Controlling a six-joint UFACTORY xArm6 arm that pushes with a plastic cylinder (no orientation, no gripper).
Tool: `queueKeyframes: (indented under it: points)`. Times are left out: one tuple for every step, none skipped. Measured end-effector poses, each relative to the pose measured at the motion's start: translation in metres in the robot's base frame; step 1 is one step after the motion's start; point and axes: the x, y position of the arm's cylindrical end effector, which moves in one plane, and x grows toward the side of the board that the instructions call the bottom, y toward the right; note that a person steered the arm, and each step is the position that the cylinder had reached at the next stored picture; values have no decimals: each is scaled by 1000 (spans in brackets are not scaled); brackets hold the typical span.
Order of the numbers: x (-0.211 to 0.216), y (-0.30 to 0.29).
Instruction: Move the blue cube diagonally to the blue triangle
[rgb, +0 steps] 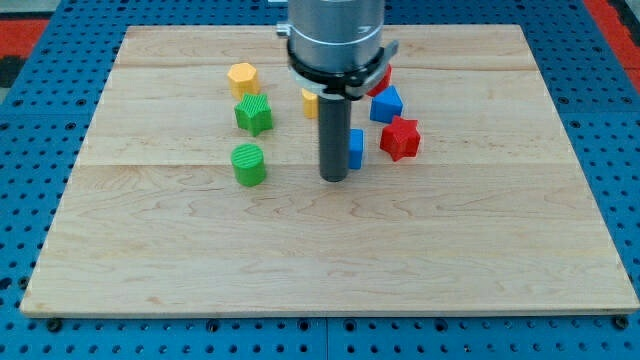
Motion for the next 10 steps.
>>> queueKeyframes:
  points:
    - [-6, 18]
    - [-22, 20]
    - [-23, -4]
    - [-45, -24]
    - [-49, -48]
    - [-72, -54]
    - [-71, -31]
    - [-71, -35]
    - [-65, -28]
    - [-65, -20]
